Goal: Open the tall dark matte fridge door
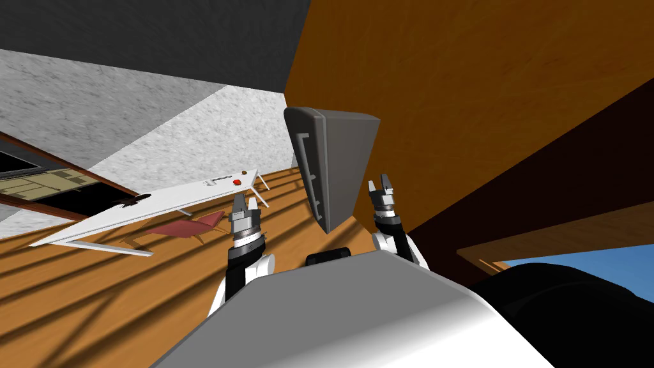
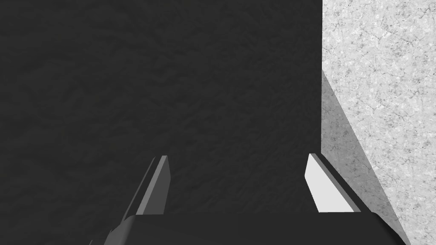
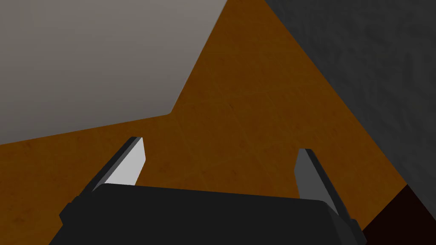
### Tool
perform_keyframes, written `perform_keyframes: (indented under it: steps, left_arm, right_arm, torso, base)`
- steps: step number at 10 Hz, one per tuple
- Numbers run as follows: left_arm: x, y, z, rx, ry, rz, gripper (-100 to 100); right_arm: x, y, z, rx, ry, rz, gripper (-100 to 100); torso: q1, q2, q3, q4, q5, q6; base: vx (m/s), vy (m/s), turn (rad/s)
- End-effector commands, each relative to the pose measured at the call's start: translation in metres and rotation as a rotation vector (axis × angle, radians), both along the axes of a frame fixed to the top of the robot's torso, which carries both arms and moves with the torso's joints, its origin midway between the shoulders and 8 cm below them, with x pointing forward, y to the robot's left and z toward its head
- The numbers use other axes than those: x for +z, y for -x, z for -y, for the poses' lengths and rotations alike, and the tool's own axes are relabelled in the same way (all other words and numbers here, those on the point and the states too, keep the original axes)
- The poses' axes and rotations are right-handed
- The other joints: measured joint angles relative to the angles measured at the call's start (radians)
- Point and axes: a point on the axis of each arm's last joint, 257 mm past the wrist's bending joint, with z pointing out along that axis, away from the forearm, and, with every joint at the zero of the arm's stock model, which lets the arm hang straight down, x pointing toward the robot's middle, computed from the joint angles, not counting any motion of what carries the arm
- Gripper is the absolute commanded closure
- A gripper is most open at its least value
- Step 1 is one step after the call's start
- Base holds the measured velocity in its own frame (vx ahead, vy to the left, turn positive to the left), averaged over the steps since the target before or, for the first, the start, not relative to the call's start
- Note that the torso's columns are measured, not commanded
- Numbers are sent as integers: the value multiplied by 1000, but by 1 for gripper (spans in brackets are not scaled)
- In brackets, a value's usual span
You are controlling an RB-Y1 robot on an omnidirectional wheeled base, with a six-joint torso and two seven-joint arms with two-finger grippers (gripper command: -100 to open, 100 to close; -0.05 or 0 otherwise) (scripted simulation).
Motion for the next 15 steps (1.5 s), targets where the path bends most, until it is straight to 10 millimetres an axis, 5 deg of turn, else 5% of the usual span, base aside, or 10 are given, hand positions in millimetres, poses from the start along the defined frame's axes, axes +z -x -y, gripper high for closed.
perform_keyframes:
  steps: [1,9,10,15]
  left_arm:
    - [0,0,0,0,0,0,0]
    - [0,0,0,0,0,0,0]
    - [0,0,0,0,0,0,0]
    - [0,0,0,0,0,0,0]
  right_arm:
    - [0,0,0,0,0,0,0]
    - [0,0,0,0,0,0,0]
    - [-7,1,9,-25,72,-30,-100]
    - [-23,9,45,-134,269,-115,-100]
  torso:
    - [0,40,-82,41,0,0]
    - [0,618,-1234,617,0,0]
    - [0,691,-1382,691,0,0]
    - [1,737,-1476,738,0,0]
  base:
    - [0,0,0]
    - [0,0,0]
    - [11,19,55]
    - [24,43,73]
